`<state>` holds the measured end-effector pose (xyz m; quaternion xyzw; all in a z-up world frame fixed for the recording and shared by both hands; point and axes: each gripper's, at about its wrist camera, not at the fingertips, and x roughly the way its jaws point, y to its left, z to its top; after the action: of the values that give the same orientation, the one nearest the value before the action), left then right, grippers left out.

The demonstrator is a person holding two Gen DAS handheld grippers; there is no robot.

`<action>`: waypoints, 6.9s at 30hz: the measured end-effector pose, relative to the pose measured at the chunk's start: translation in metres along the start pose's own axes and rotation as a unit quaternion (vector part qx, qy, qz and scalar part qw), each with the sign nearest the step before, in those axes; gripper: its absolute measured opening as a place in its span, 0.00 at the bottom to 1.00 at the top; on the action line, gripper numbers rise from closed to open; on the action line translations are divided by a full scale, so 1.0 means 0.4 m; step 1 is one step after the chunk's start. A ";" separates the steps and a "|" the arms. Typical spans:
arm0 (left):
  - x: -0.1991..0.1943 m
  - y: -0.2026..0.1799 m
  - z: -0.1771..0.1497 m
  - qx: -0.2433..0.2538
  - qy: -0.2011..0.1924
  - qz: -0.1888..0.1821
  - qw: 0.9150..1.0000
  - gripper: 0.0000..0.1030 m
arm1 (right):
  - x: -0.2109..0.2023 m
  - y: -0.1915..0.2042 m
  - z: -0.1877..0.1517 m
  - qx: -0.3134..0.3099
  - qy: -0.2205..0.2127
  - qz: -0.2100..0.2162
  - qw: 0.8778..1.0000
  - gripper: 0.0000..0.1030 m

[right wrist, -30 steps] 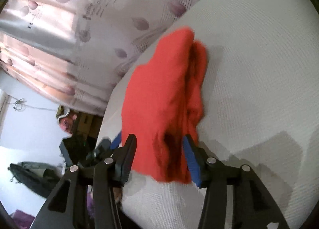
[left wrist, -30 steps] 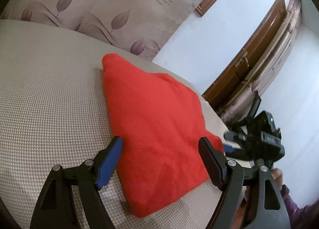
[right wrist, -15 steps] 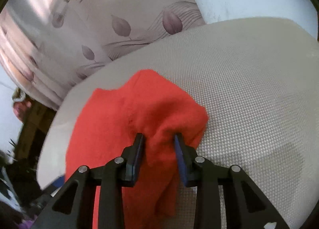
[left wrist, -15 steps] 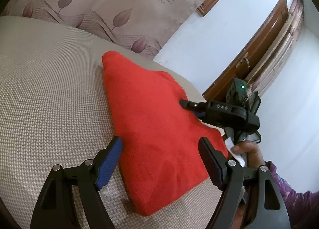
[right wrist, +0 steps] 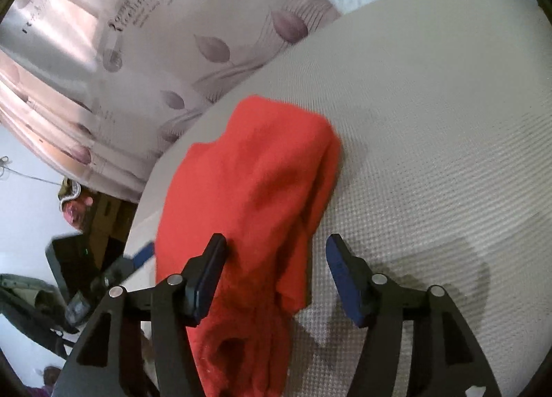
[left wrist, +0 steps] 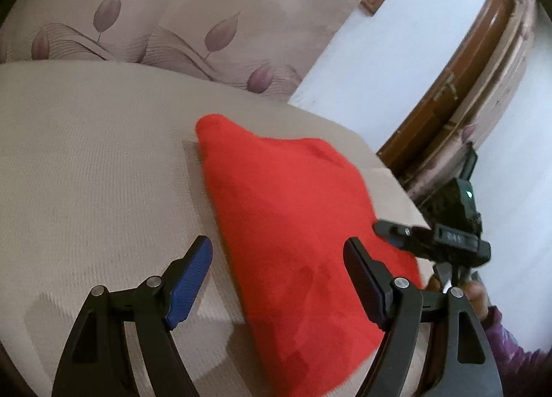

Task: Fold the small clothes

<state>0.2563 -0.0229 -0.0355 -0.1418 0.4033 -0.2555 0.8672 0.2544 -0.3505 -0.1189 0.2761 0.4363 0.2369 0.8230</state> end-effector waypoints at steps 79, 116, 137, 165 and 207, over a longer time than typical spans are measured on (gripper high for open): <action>0.207 -0.015 0.020 0.107 0.081 0.019 0.991 1.00 | 0.083 0.066 0.011 -0.076 -0.013 0.026 0.997 0.96; 0.197 0.000 0.021 0.094 0.076 -0.001 0.993 1.00 | 0.089 0.074 0.008 -0.088 0.010 0.057 0.994 1.00; 0.196 0.021 0.034 0.070 0.068 -0.023 0.995 1.00 | 0.084 0.073 0.004 -0.088 0.001 0.050 0.995 1.00; 0.224 -0.025 0.024 0.125 0.095 0.044 0.987 1.00 | 0.100 0.077 0.018 -0.081 0.038 0.055 0.994 0.83; 0.093 -0.002 -0.029 0.095 0.065 0.035 0.993 0.46 | 0.105 0.144 -0.035 -0.014 0.037 0.107 0.993 0.25</action>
<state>0.2673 -0.0446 -0.0659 -0.0272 0.4374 -0.2706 0.8572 0.2553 -0.2783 -0.1122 0.3001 0.4311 0.3398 0.7801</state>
